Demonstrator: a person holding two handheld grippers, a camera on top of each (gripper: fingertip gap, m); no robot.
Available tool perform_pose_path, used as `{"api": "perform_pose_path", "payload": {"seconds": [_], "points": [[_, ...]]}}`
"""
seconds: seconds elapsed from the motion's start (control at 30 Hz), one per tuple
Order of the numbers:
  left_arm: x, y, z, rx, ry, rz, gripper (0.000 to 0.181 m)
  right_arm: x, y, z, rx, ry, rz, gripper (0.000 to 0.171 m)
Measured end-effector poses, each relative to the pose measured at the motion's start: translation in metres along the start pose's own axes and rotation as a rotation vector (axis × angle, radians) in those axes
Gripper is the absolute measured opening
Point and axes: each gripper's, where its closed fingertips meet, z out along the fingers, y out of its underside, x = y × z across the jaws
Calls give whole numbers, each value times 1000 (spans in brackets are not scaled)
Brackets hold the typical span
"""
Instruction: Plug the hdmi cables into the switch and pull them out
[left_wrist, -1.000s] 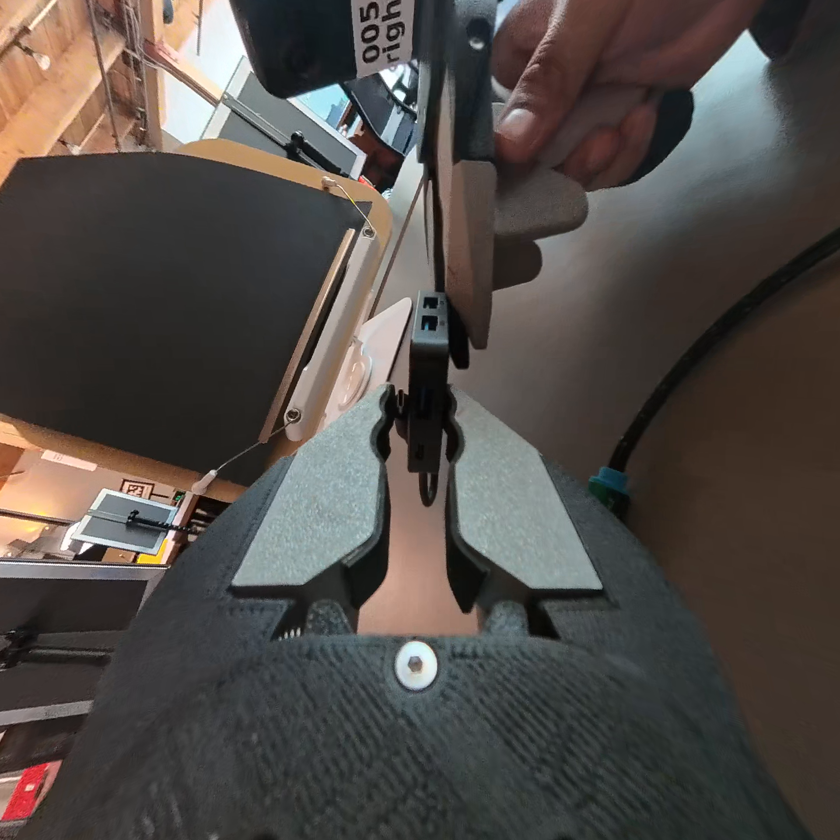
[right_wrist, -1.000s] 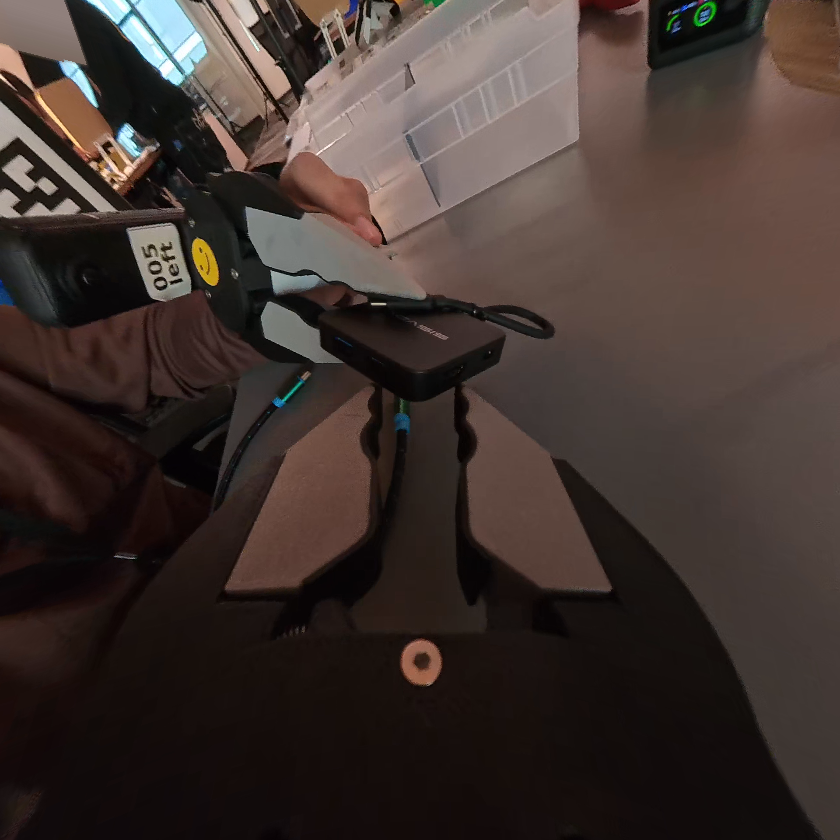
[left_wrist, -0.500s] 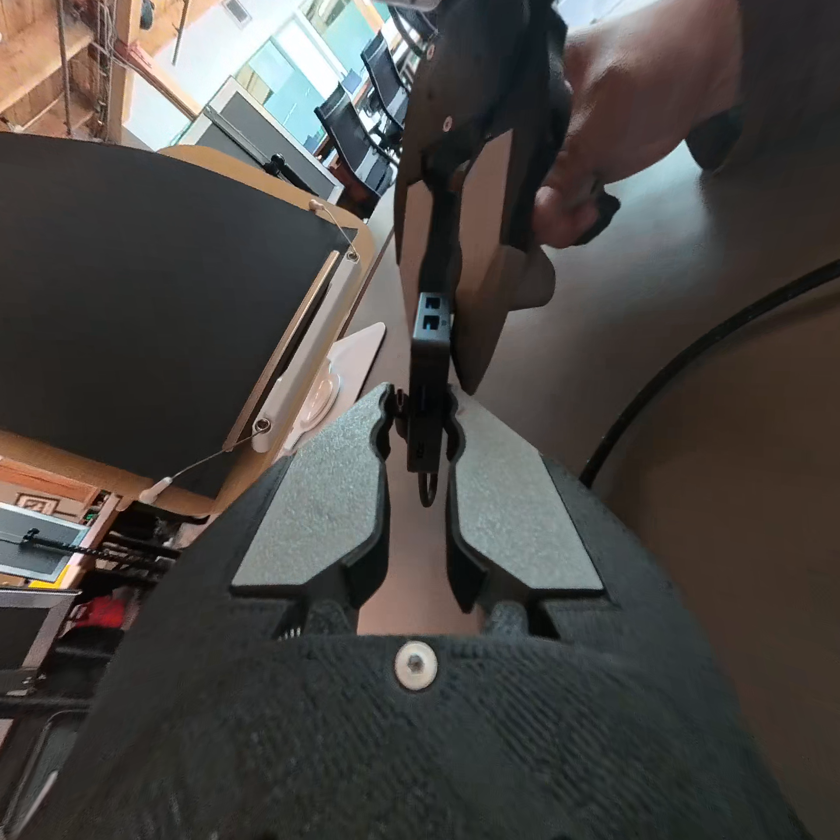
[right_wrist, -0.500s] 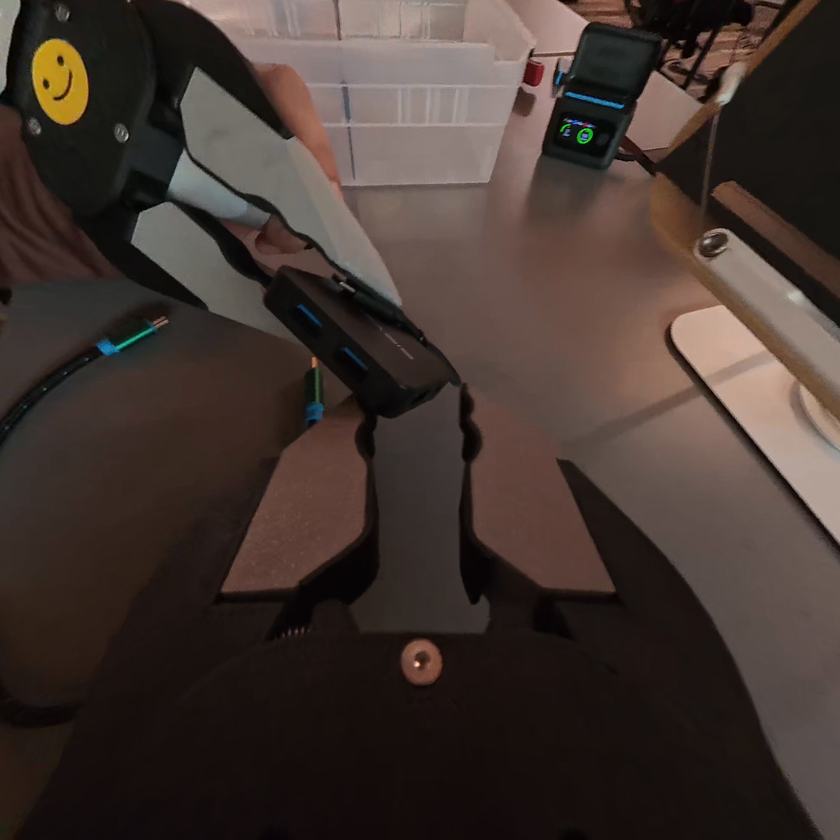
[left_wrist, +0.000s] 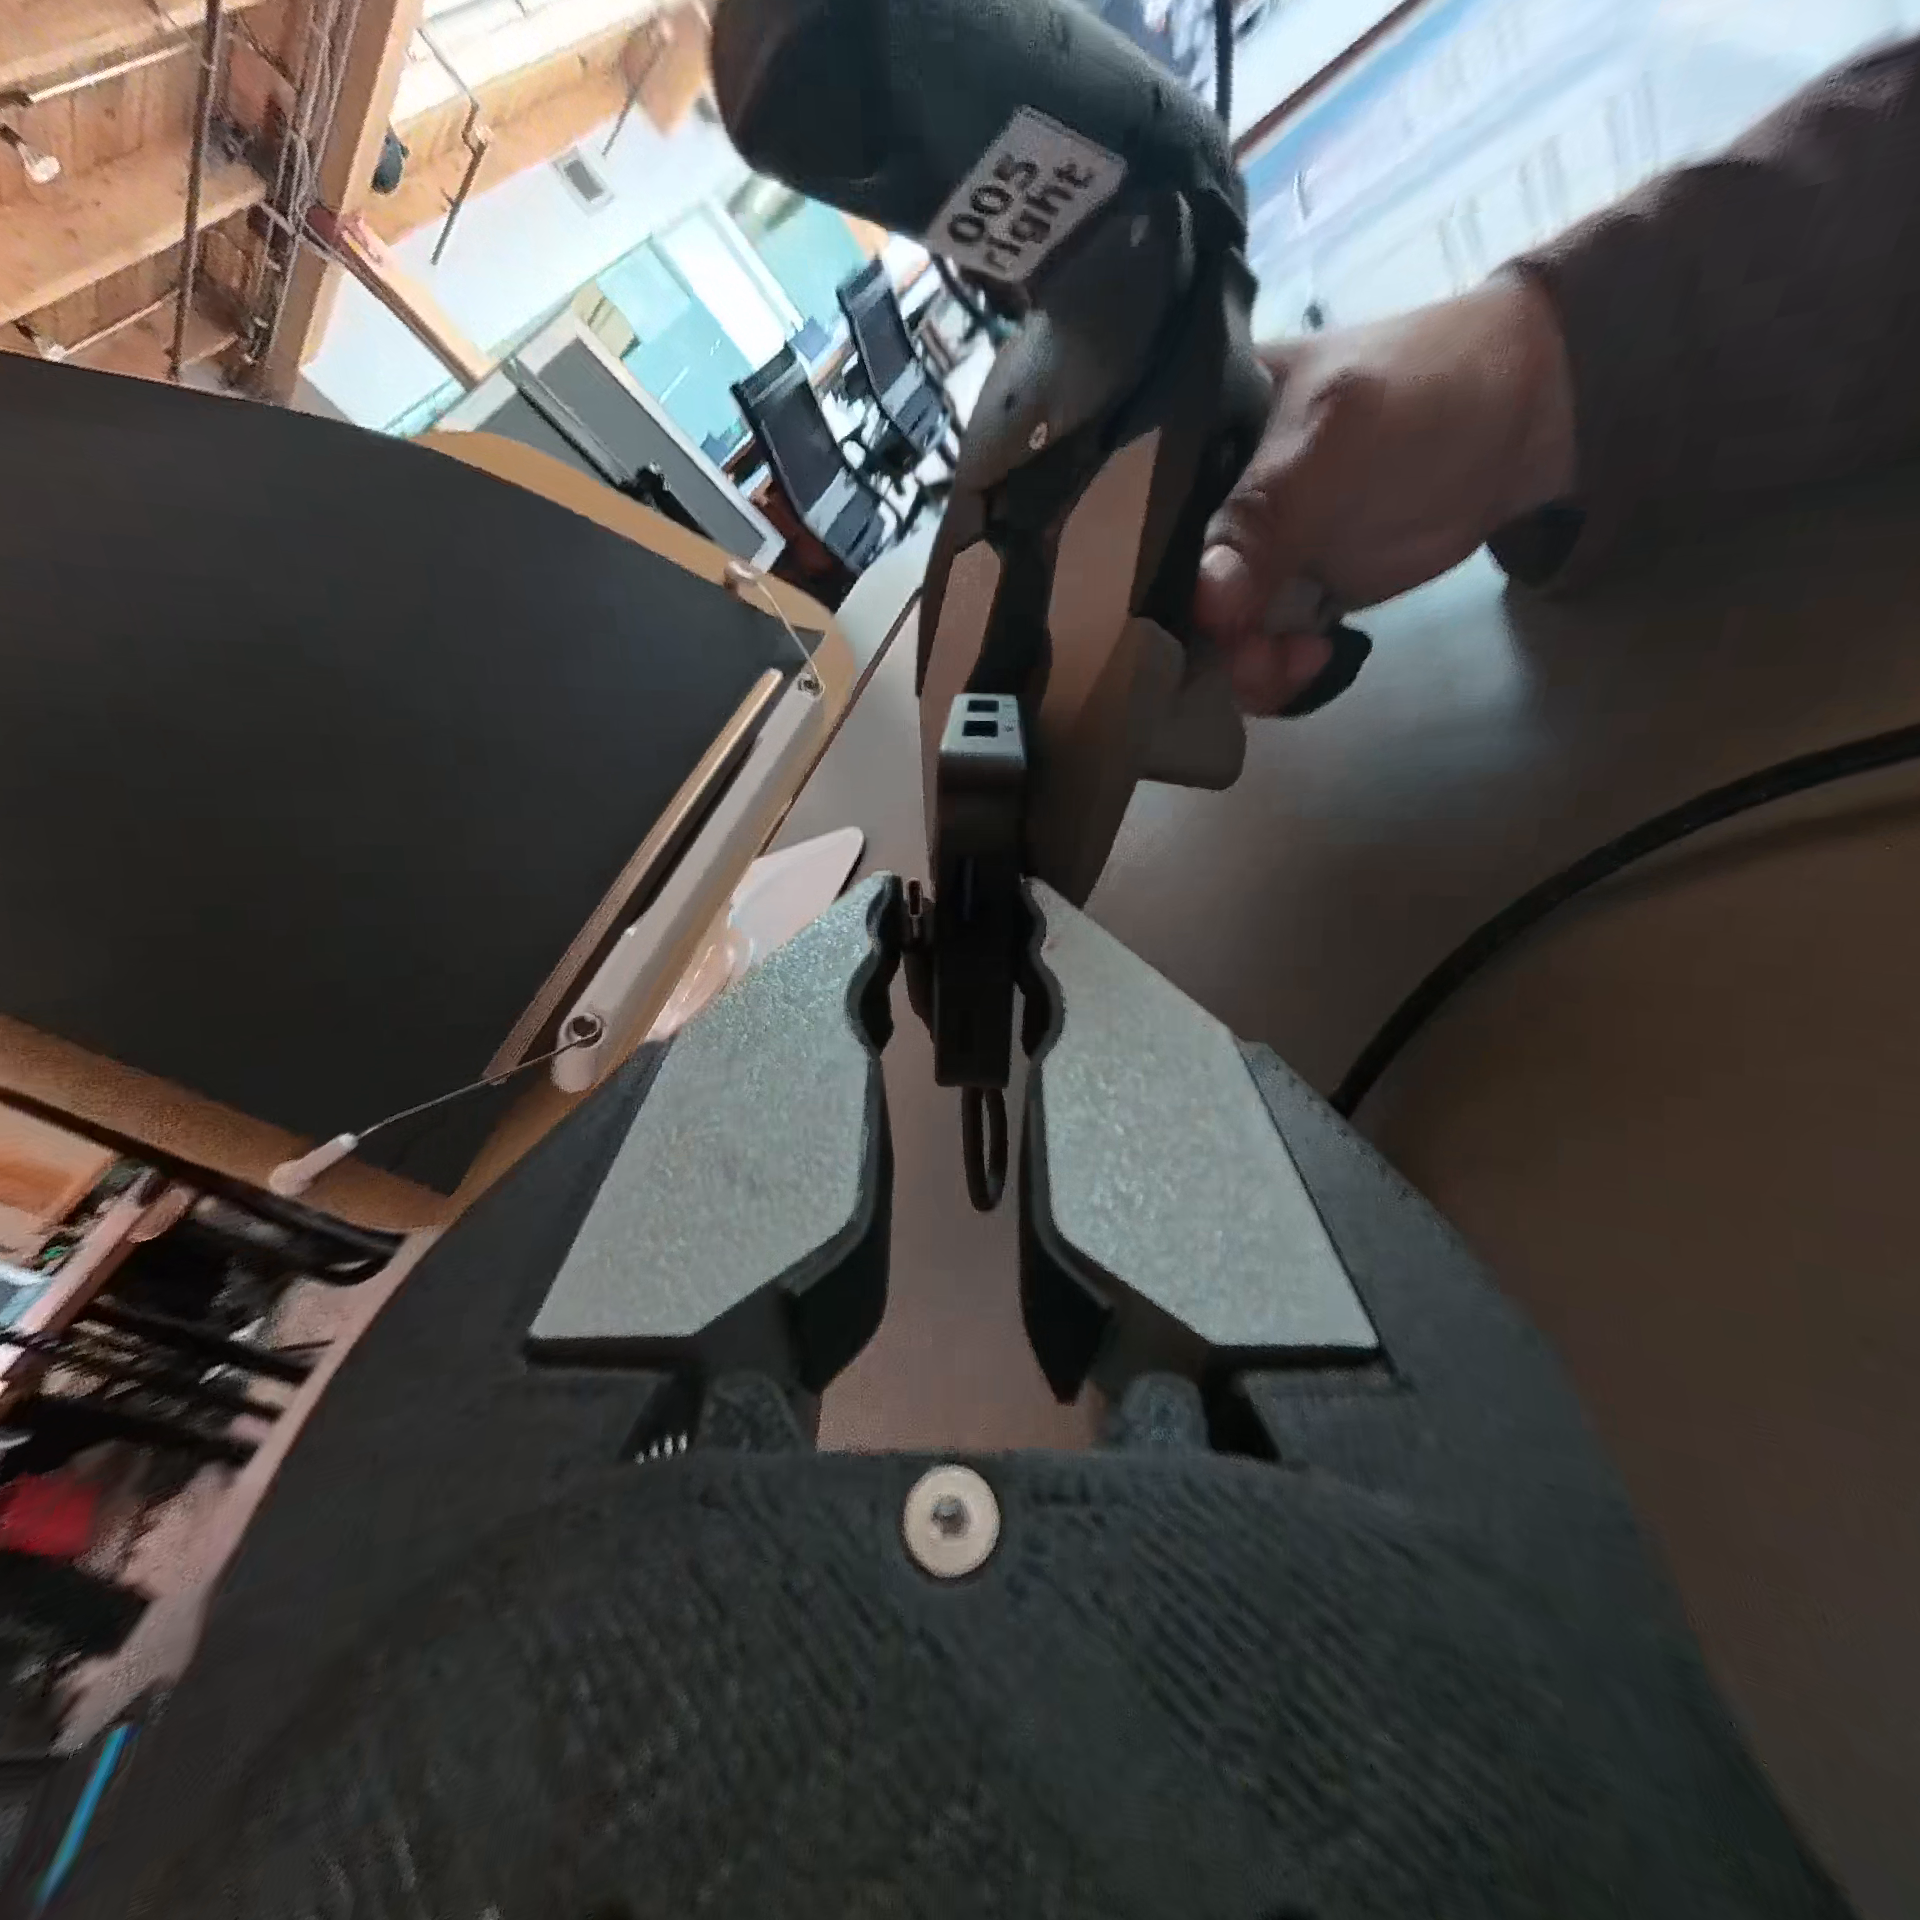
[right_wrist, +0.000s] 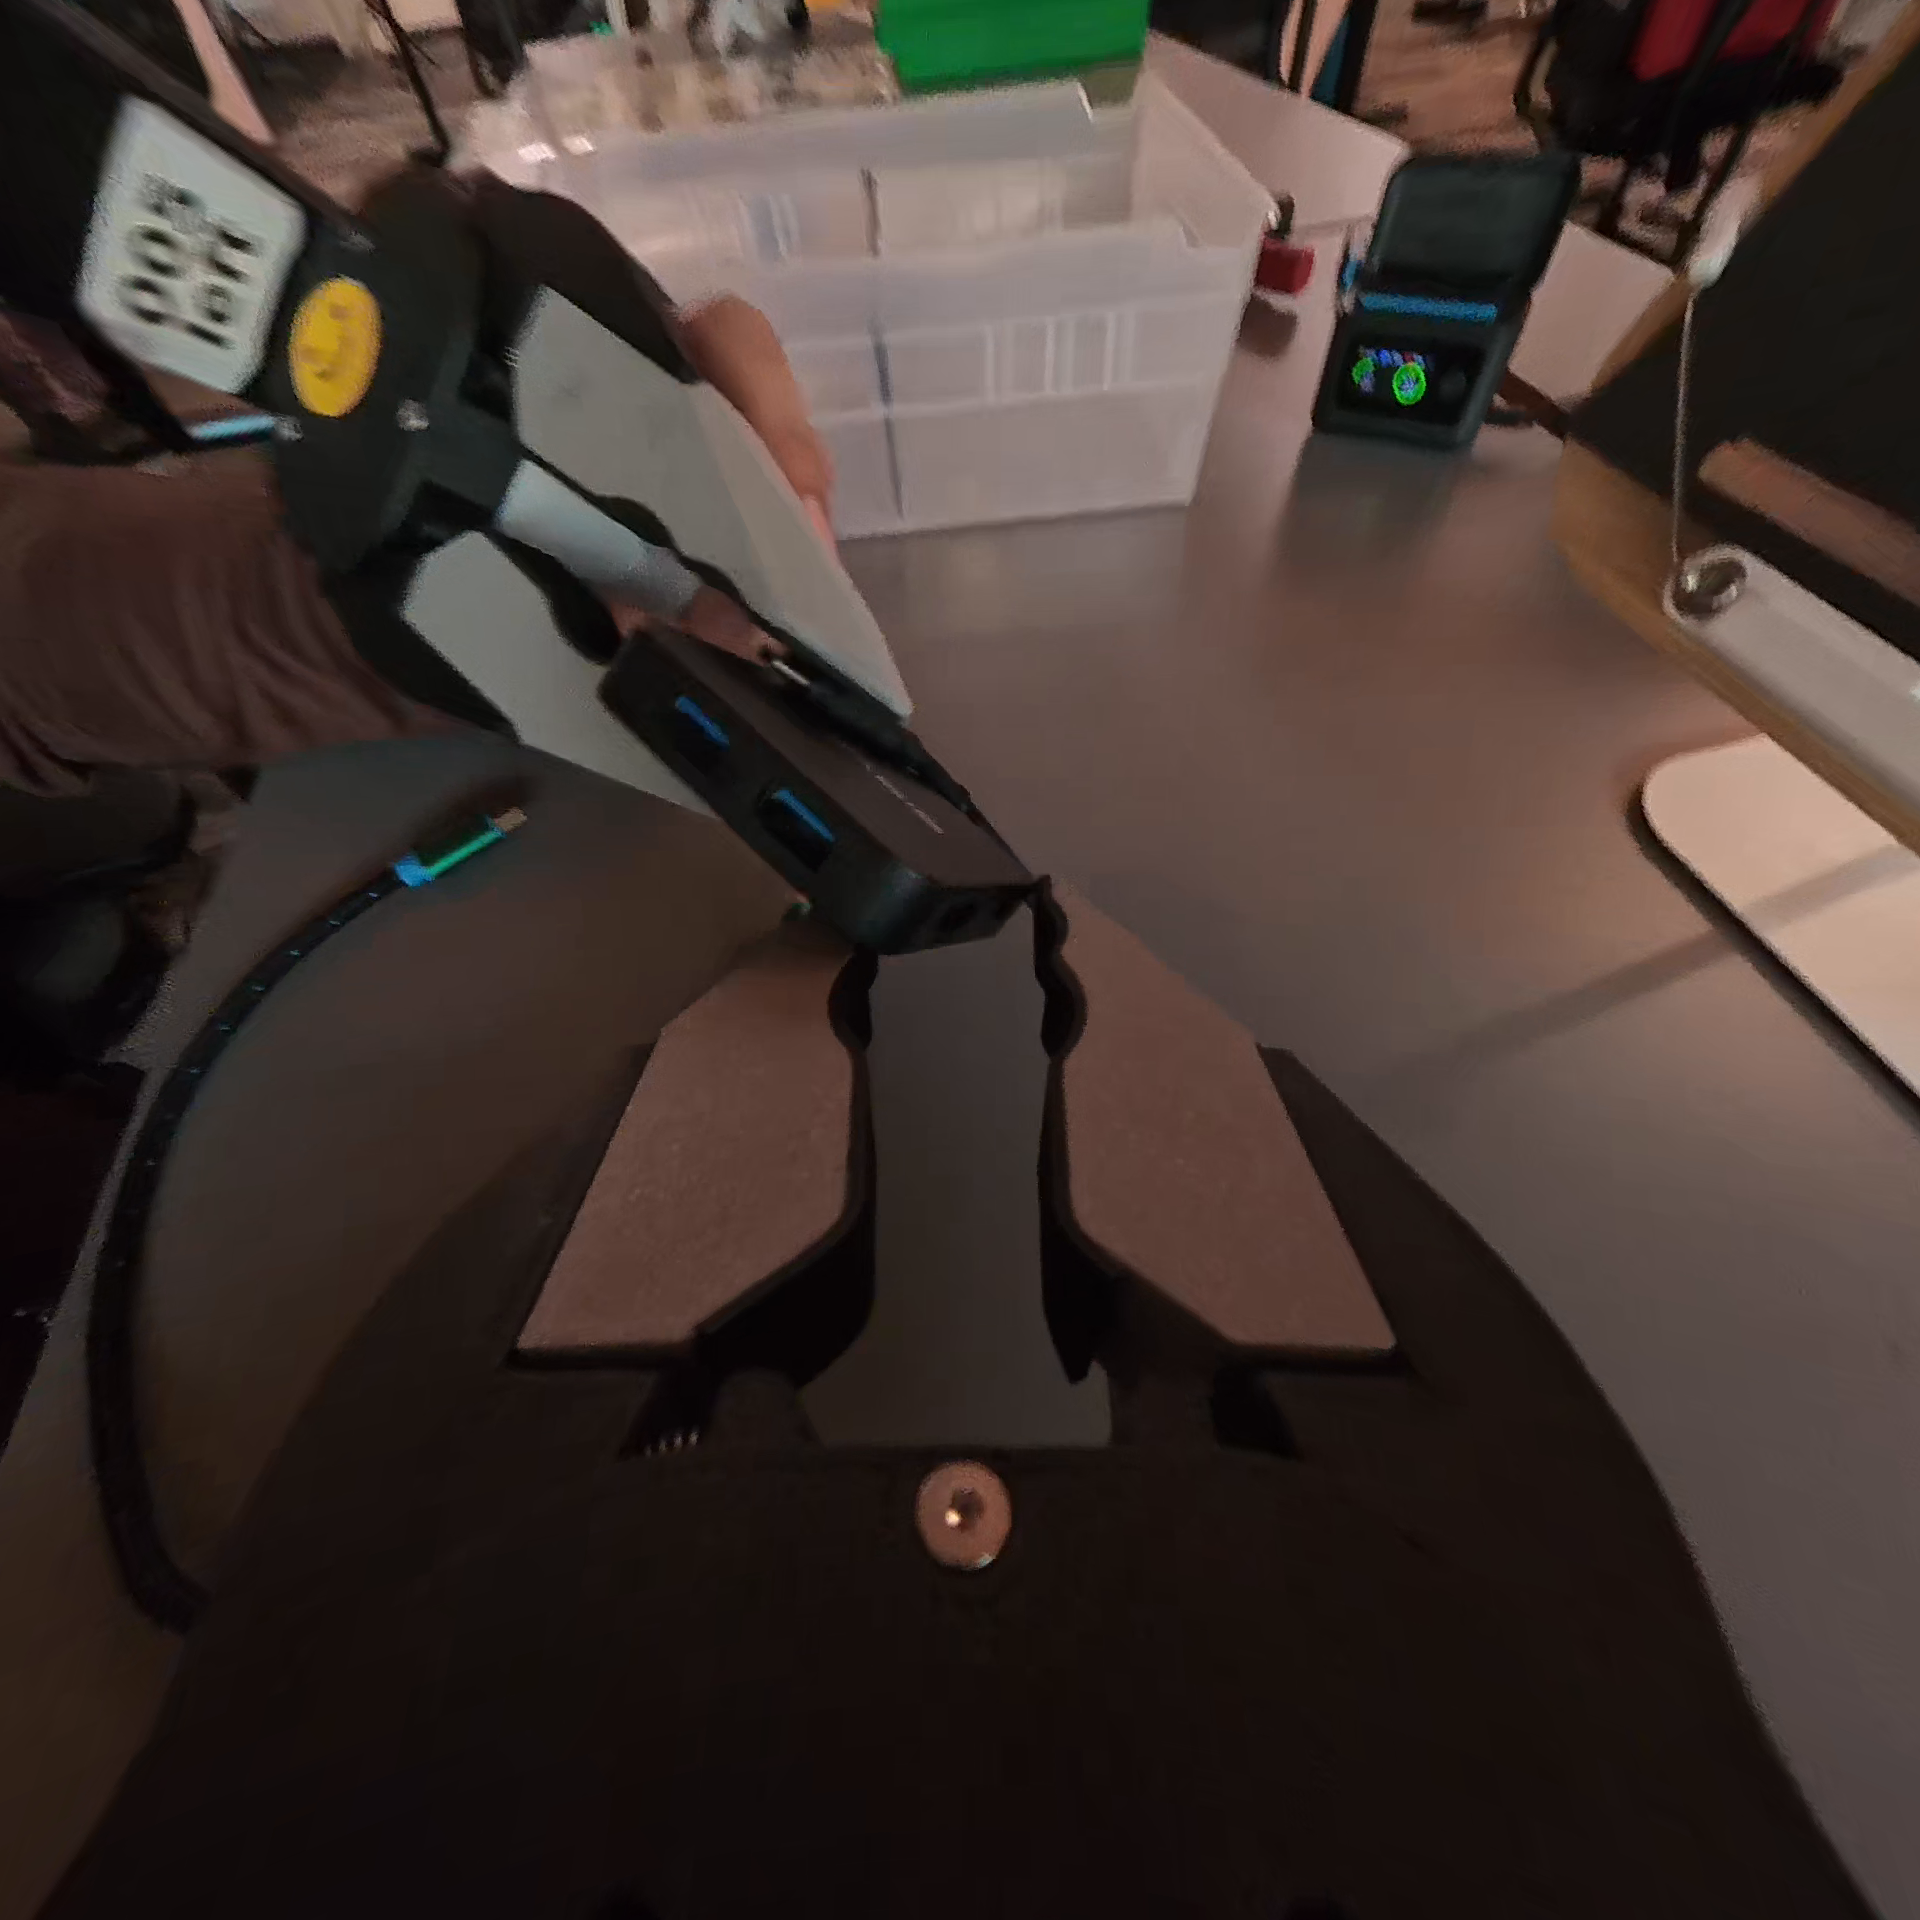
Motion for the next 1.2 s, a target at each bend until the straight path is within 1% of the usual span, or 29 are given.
{"api": "perform_pose_path", "payload": {"seconds": [0.03,0.1,0.17,0.27,0.33,0.43,0.53,0.63,0.77,0.8,0.87,0.93,0.97,1.0,1.03,1.1,1.2], "points": [[-2,-3,-2,27,9,-31,20,-2,-6,-2,28,-4,-17,27],[-6,-4,-4,50,27,-107,20,-4,-16,-9,78,7,-57,24],[-9,1,-5,34,42,-168,21,-4,-25,-18,127,25,-81,20],[-9,9,-2,1,54,-200,22,-3,-29,-25,143,32,-89,17],[-7,17,1,-42,52,-189,25,-2,-27,-23,118,62,-127,16],[-3,37,5,-155,46,-157,35,4,-20,-21,57,143,-197,12],[-6,38,5,-153,28,-178,44,11,-10,-18,-28,224,-279,10],[-2,46,8,-185,52,-216,42,2,-1,-8,-82,190,-326,9],[8,61,12,-258,82,-191,52,-3,6,-1,-122,181,-374,9],[12,60,13,-253,102,-193,52,-4,4,-1,-110,179,-377,9],[17,54,13,-228,134,-210,43,-6,-3,-5,-70,168,-361,9],[19,45,13,-183,149,-224,40,-11,-10,-8,-22,136,-336,9],[18,41,12,-162,149,-219,34,-13,-12,-10,-4,112,-319,9],[16,37,11,-141,143,-202,22,-18,-13,-11,18,67,-291,8],[13,33,10,-119,124,-168,17,-21,-15,-13,40,23,-247,1],[8,26,7,-90,68,-50,15,-19,-18,-14,72,-9,-170,14],[4,25,6,-113,-4,83,14,-12,-16,-14,68,10,-149,25]]}}
